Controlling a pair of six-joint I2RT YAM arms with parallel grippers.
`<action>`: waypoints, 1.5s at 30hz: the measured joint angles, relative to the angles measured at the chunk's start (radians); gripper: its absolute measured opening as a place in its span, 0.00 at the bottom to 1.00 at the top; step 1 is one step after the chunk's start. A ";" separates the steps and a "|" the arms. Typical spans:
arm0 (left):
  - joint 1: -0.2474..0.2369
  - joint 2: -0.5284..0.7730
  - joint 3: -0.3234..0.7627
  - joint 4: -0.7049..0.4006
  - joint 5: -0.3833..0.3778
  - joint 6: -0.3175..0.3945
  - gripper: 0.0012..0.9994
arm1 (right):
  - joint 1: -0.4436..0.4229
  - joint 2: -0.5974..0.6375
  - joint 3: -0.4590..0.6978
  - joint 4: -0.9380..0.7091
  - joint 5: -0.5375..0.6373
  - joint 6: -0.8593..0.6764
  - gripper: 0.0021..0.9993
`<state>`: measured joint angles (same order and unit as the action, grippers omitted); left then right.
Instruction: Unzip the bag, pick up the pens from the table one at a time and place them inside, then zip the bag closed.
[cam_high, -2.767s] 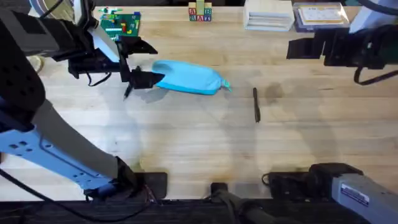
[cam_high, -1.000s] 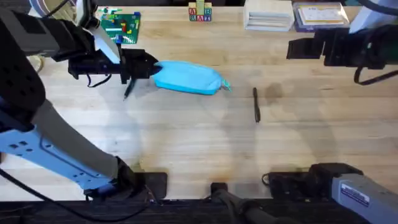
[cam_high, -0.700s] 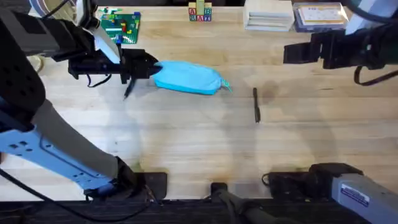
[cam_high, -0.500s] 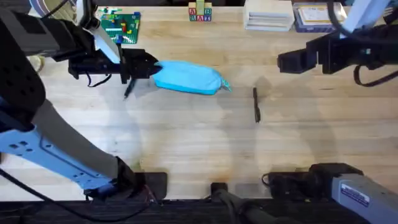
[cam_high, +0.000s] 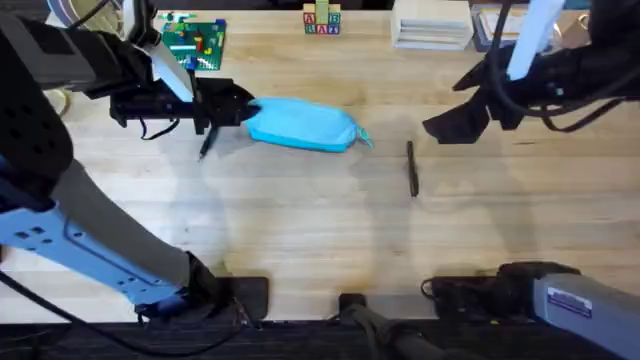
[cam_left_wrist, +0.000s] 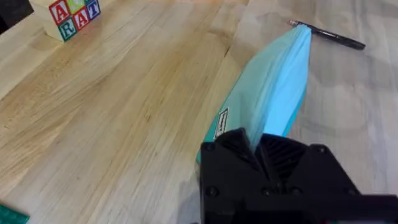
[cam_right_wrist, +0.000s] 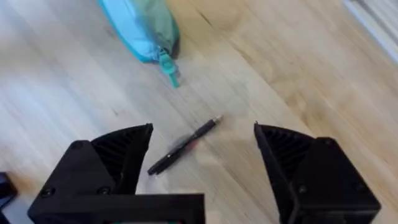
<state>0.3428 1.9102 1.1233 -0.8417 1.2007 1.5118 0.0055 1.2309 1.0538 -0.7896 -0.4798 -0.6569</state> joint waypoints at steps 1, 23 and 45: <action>0.000 0.000 0.000 0.000 0.000 0.000 0.04 | 0.000 0.016 0.000 0.000 -0.020 -0.010 1.00; 0.000 0.000 0.000 0.000 0.000 0.000 0.04 | 0.000 0.298 0.000 0.084 -0.152 -0.132 1.00; 0.000 0.000 0.000 0.000 0.000 0.000 0.04 | 0.109 0.413 0.006 0.251 -0.254 -0.234 1.00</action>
<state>0.3428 1.9102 1.1233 -0.8415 1.2007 1.5120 0.1147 1.6437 1.0595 -0.5391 -0.7341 -0.8909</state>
